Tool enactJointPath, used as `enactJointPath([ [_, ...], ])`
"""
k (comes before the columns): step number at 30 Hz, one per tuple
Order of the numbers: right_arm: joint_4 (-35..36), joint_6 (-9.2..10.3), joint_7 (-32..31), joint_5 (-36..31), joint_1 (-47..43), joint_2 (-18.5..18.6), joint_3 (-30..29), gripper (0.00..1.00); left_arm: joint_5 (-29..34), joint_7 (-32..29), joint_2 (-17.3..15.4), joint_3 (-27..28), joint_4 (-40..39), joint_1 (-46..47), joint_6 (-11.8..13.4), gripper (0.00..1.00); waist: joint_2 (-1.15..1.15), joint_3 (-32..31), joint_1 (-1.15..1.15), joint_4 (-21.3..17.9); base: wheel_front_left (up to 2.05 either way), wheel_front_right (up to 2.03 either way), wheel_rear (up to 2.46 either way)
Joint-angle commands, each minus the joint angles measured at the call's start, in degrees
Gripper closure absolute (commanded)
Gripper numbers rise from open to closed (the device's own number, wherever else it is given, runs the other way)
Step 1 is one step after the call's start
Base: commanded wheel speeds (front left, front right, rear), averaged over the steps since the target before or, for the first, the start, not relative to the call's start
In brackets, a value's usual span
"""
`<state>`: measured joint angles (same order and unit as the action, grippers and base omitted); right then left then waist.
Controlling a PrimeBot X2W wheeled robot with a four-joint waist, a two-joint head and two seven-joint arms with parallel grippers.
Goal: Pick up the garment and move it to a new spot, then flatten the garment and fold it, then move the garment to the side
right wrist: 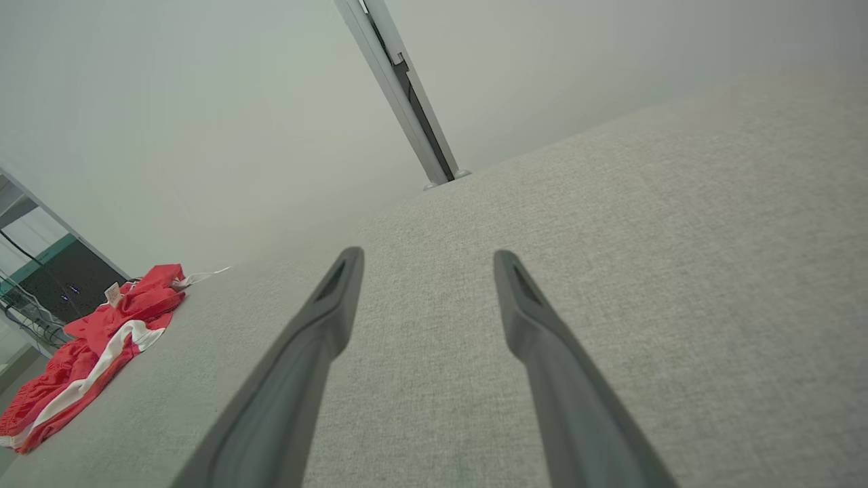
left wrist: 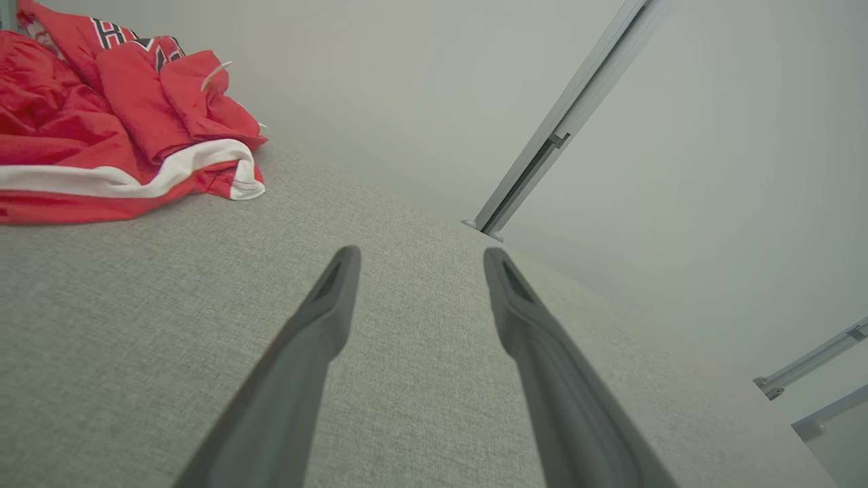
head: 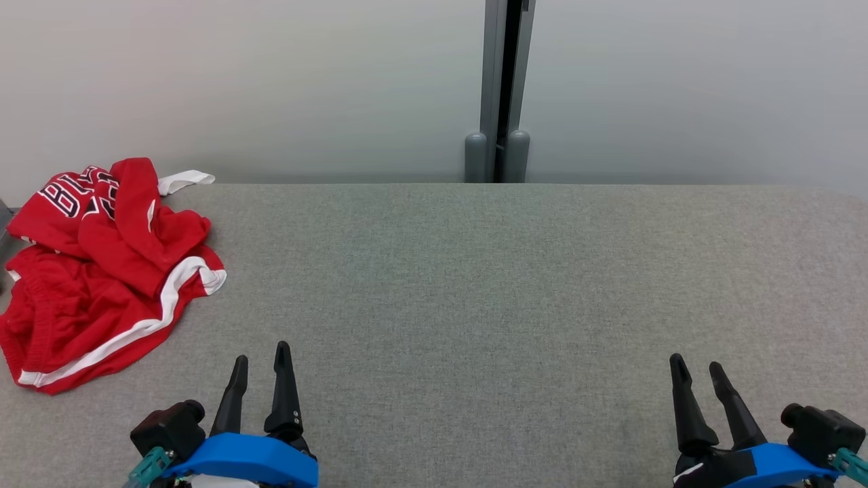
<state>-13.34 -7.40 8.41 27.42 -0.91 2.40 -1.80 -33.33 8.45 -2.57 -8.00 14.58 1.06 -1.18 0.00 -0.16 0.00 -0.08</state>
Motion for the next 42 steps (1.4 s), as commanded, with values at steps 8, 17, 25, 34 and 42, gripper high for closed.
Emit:
enactJointPath([
  [8,0.78,-0.1,1.59,-5.53,0.07,0.51,0.19,0.0,4.95,1.52,-0.37,-0.92,0.32,0.2,0.36,0.0,0.0,-0.04,0.0,0.06,0.0,0.0,0.0],
  [17,0.84,-0.11,2.83,-9.66,-0.53,0.54,0.42,0.0,8.57,2.75,-0.37,-1.38,1.64,0.34,0.41,0.0,0.0,-0.1,0.0,0.08,0.0,0.0,0.0],
  [25,0.39,-0.12,3.68,-12.94,-0.72,0.58,0.43,0.0,11.14,3.6,-0.38,-1.95,2.91,0.67,0.6,0.0,0.0,-0.08,0.0,0.13,0.0,0.0,0.0],
  [34,-1.09,-0.12,4.74,-16.53,-0.74,0.6,0.56,0.0,14.19,4.67,-0.38,-2.55,4.22,0.7,0.71,0.0,0.0,-0.09,0.0,0.28,0.0,0.0,0.0],
  [42,-1.51,-0.09,5.62,-19.94,-0.6,0.63,0.4,0.0,16.85,5.58,-0.38,-3.02,5.38,0.89,0.68,0.0,0.0,-0.05,0.0,0.37,0.0,0.0,0.0],
])
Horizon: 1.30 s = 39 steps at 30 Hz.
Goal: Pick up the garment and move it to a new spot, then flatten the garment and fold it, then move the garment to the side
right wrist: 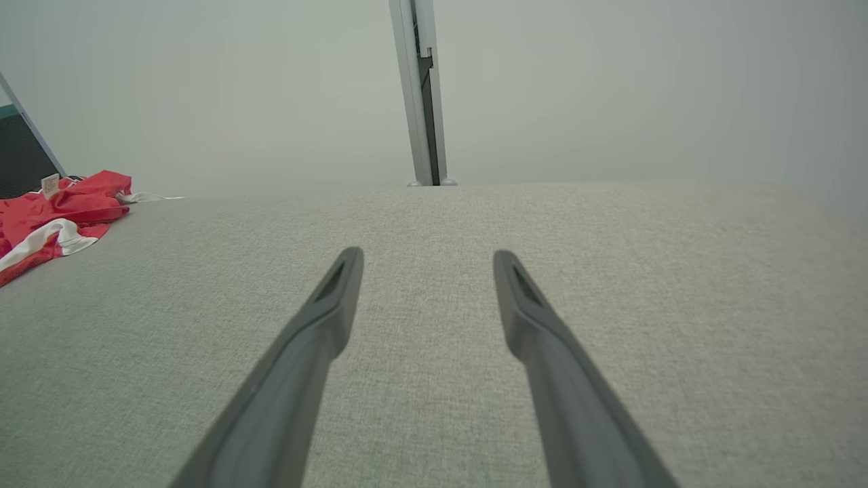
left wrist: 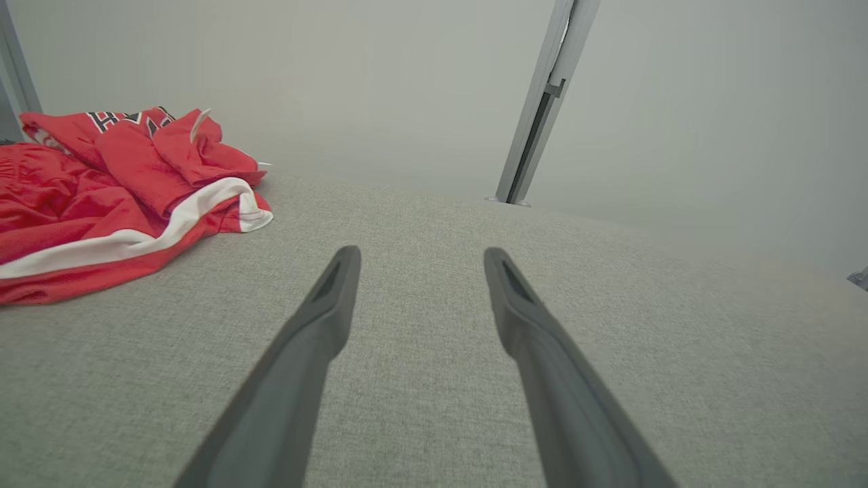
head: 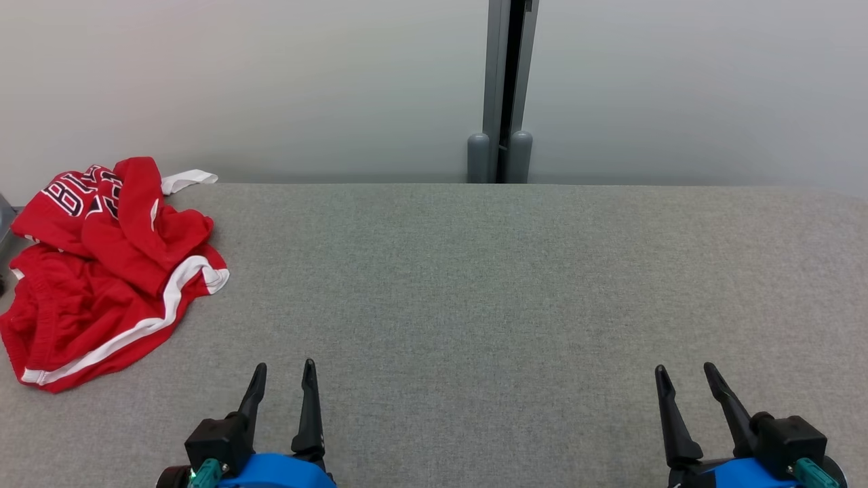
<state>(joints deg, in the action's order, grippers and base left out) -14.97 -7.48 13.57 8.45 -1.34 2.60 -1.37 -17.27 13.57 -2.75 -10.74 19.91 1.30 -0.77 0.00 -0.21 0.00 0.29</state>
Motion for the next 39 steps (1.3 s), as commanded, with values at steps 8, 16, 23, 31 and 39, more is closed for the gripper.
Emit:
enactJointPath([
  [8,0.05,-0.02,1.3,-3.84,-0.44,0.45,-0.13,0.0,2.88,1.34,-0.2,-0.62,1.45,0.97,0.01,0.0,0.0,-0.09,0.0,0.01,0.0,0.0,0.0],
  [16,-0.01,-0.02,1.68,-5.19,-0.6,0.46,-0.24,0.0,3.54,1.71,-0.2,-0.99,2.58,1.15,0.13,0.0,0.0,0.01,0.0,0.01,0.0,0.0,0.0],
  [23,-0.2,-0.02,1.68,-4.78,-0.42,0.46,-0.28,0.0,3.25,1.71,-0.19,-1.15,3.32,1.36,0.1,0.0,0.0,0.13,0.0,0.04,0.0,0.0,0.0],
  [31,-0.22,-0.02,1.68,-4.66,-0.32,0.46,-0.19,0.0,2.95,1.71,-0.19,-1.4,3.64,1.39,0.16,0.0,0.0,0.27,0.0,0.16,0.0,0.0,0.0],
  [39,0.17,-0.02,1.67,-4.76,-0.74,0.43,-0.59,0.0,2.82,1.71,-0.2,-1.59,3.92,2.21,0.07,0.0,0.0,0.6,0.0,2.39,0.0,0.0,0.0],
])
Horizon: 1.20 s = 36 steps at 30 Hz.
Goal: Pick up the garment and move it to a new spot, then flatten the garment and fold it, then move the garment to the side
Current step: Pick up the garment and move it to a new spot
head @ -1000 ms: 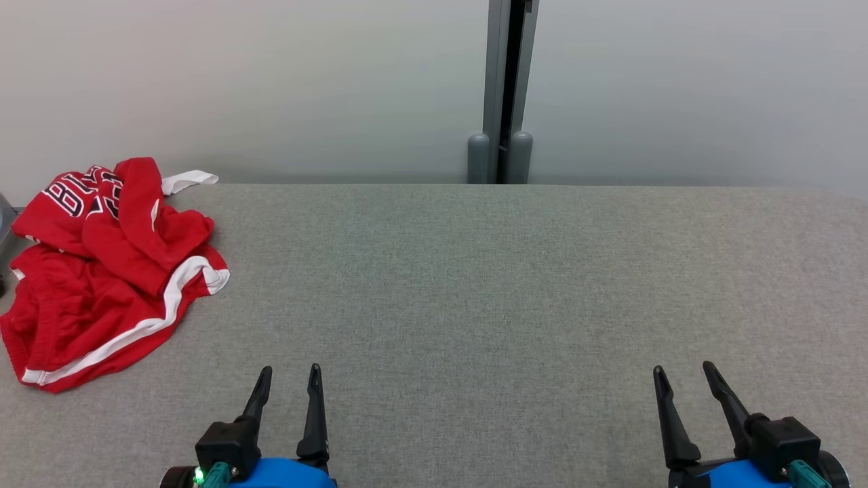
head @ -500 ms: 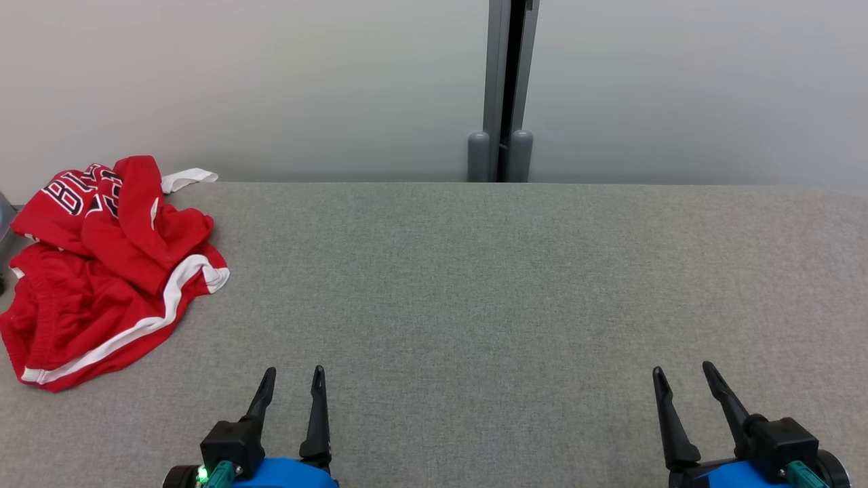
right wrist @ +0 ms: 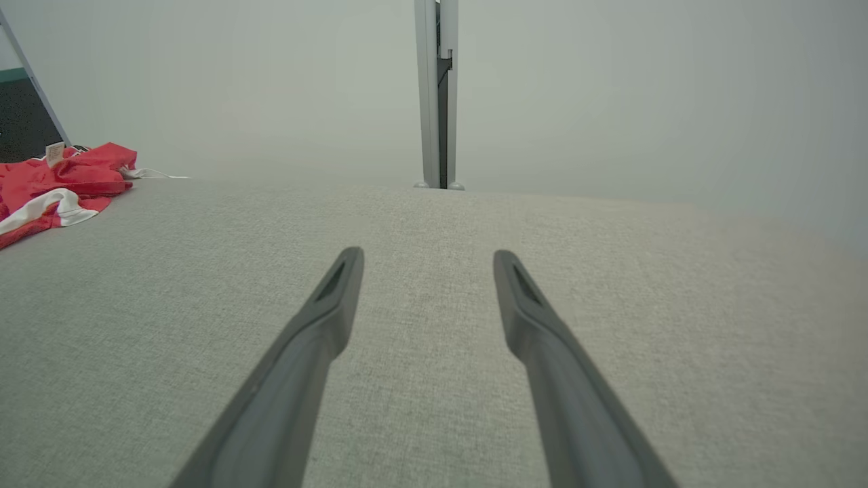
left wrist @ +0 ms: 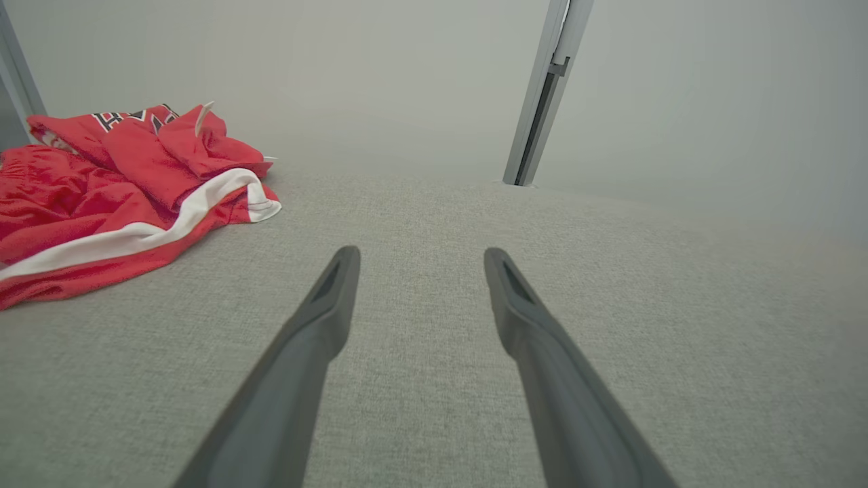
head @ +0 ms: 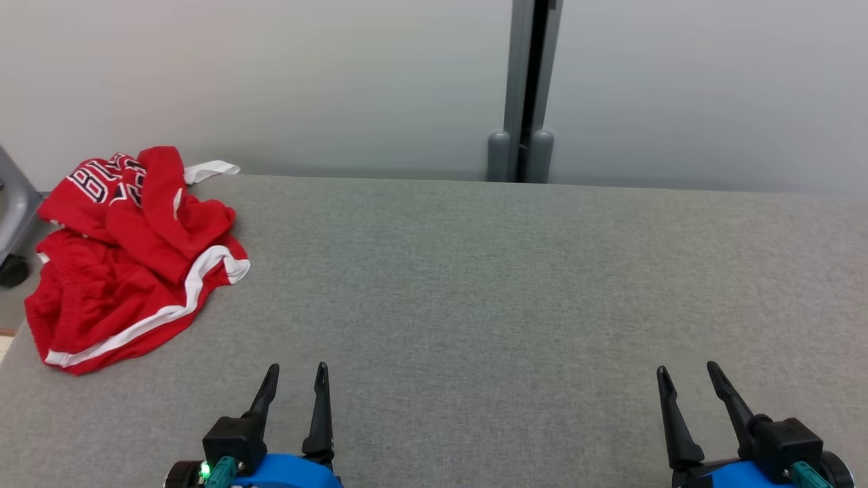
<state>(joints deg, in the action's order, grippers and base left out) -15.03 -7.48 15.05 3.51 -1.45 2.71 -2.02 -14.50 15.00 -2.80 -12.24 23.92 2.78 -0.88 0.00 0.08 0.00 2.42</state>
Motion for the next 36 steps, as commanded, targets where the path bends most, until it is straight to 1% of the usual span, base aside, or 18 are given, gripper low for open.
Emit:
enactJointPath([
  [1,0.29,-0.02,0.2,0.39,-0.66,0.32,0.01,0.0,0.05,0.28,-0.15,-0.22,-0.17,0.85,0.23,0.0,0.0,0.36,0.0,1.01,0.0,0.0,0.0],
  [5,0.43,-0.02,0.19,0.42,-0.67,0.31,-0.07,0.0,0.34,0.27,-0.16,-0.2,-0.23,1.29,0.17,0.0,0.0,0.52,0.0,5.18,0.0,0.0,0.0],
  [11,0.52,-0.02,0.17,0.36,-0.35,0.29,0.11,0.0,0.68,0.23,-0.12,-0.05,-0.14,1.86,0.01,0.0,0.0,0.48,0.0,13.82,0.0,0.0,0.0],
  [16,0.34,-0.02,0.13,0.7,0.49,0.29,0.98,0.0,0.89,0.23,-0.1,0.71,-0.01,1.92,-0.24,0.0,0.0,0.29,0.0,20.25,0.0,0.0,0.0],
  [21,-0.02,-0.02,0.13,0.72,0.97,0.3,2.31,0.0,1.07,0.23,-0.16,1.58,-0.19,1.48,-0.41,0.0,0.0,0.15,0.0,24.6,0.0,0.0,0.0],
  [24,-0.23,-0.02,0.13,0.83,1.44,0.31,3.29,0.0,1.29,0.23,-0.14,1.96,-0.25,1.12,-0.61,0.0,0.0,0.17,0.0,25.93,0.0,0.0,0.0],
  [27,-0.31,-0.02,0.13,0.79,1.61,0.31,4.15,0.0,1.26,0.23,-0.14,2.52,-0.37,0.79,-0.62,0.0,0.0,0.25,0.0,26.36,0.0,0.0,0.0],
  [31,-0.25,-0.02,0.13,-0.09,2.67,0.34,5.96,0.0,-2.65,0.23,-0.14,5.5,-1.61,1.33,-1.34,0.0,0.0,0.72,0.0,25.7,0.0,0.0,0.0],
  [35,0.54,-0.02,0.13,-1.33,3.91,0.32,6.33,0.0,-2.9,0.23,-3.0,8.8,-5.26,4.75,-1.39,0.0,0.0,2.03,0.0,24.35,0.0,0.0,0.0],
  [36,0.54,-0.02,0.13,-1.33,3.91,0.32,6.33,0.0,-2.9,0.23,-3.0,8.8,-5.26,4.75,-1.39,0.0,0.0,2.03,0.0,24.35,0.0,0.0,0.0],
])
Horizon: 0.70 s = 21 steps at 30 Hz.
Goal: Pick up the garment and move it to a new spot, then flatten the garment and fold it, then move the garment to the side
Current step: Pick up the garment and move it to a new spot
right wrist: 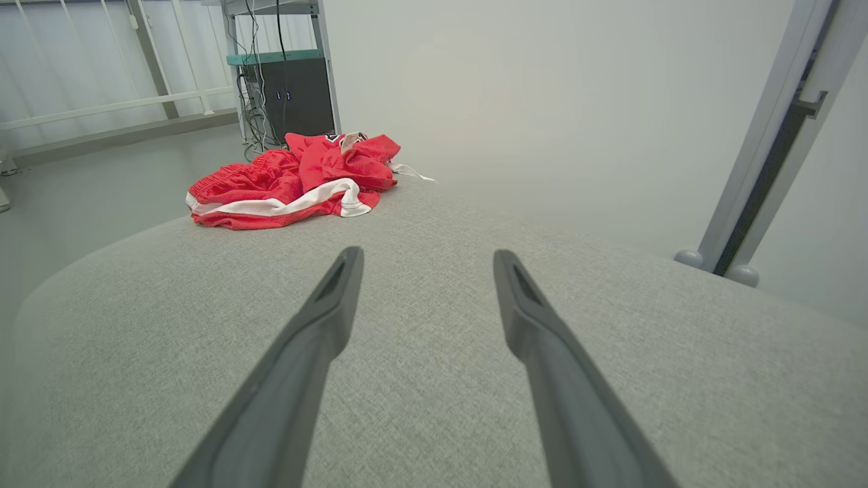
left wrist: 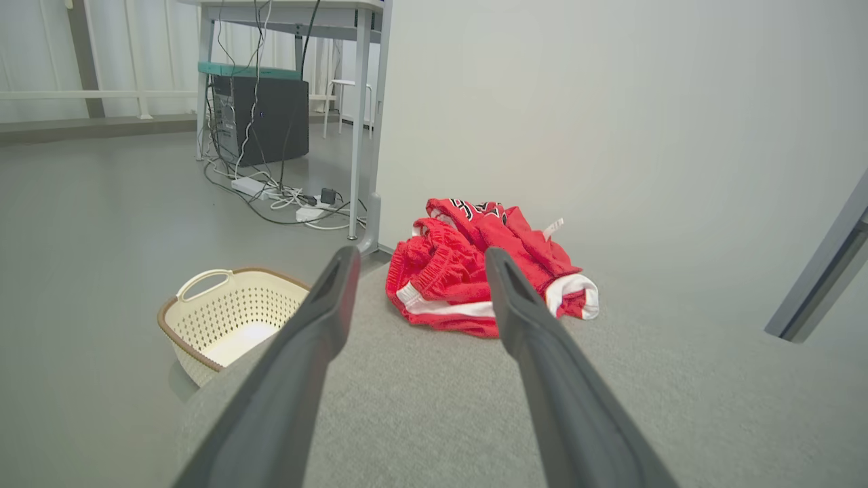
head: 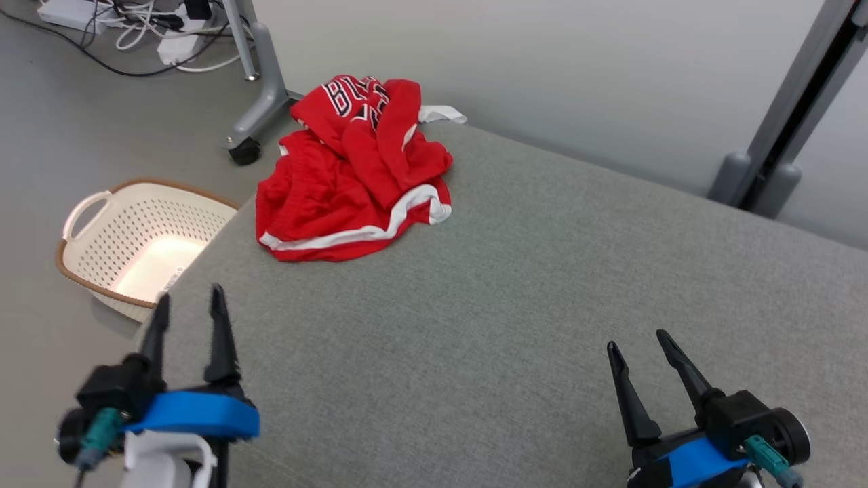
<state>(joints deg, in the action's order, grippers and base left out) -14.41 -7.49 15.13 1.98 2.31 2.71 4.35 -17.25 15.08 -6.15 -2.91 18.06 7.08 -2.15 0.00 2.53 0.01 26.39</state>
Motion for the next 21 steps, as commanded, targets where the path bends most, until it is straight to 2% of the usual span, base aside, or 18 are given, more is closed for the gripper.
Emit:
enactJointPath([
  [1,0.11,-0.01,0.04,-0.33,0.64,0.32,-0.07,0.0,-0.11,0.15,-0.46,0.15,-0.39,1.6,-0.23,0.0,0.0,0.28,-0.01,-0.04,0.0,0.0,0.0],
  [5,0.69,-0.01,0.04,-2.69,2.49,0.31,-0.59,0.0,-0.55,-0.91,-4.85,3.14,-2.47,8.97,-0.3,0.0,0.0,4.02,-0.01,-2.08,0.0,0.0,0.0],
  [8,0.91,-0.01,0.04,-4.47,3.81,0.32,-0.64,0.0,-0.67,-3.5,-8.19,4.85,-0.98,15.14,-0.11,0.0,0.0,7.31,-0.01,-4.14,0.0,0.0,0.0],
  [15,1.48,-0.01,0.04,-8.29,6.79,0.31,-0.54,0.0,-2.96,-12.87,-15.11,5.54,10.68,26.09,-2.8,0.0,0.0,16.33,-0.01,-9.83,0.0,0.0,0.0],
  [21,2.19,0.0,0.02,-10.54,9.14,0.36,-0.66,0.0,-5.92,-19.5,-17.42,4.32,21.51,29.8,-4.51,0.0,0.0,23.15,-0.01,-13.55,0.0,0.0,0.0],
])
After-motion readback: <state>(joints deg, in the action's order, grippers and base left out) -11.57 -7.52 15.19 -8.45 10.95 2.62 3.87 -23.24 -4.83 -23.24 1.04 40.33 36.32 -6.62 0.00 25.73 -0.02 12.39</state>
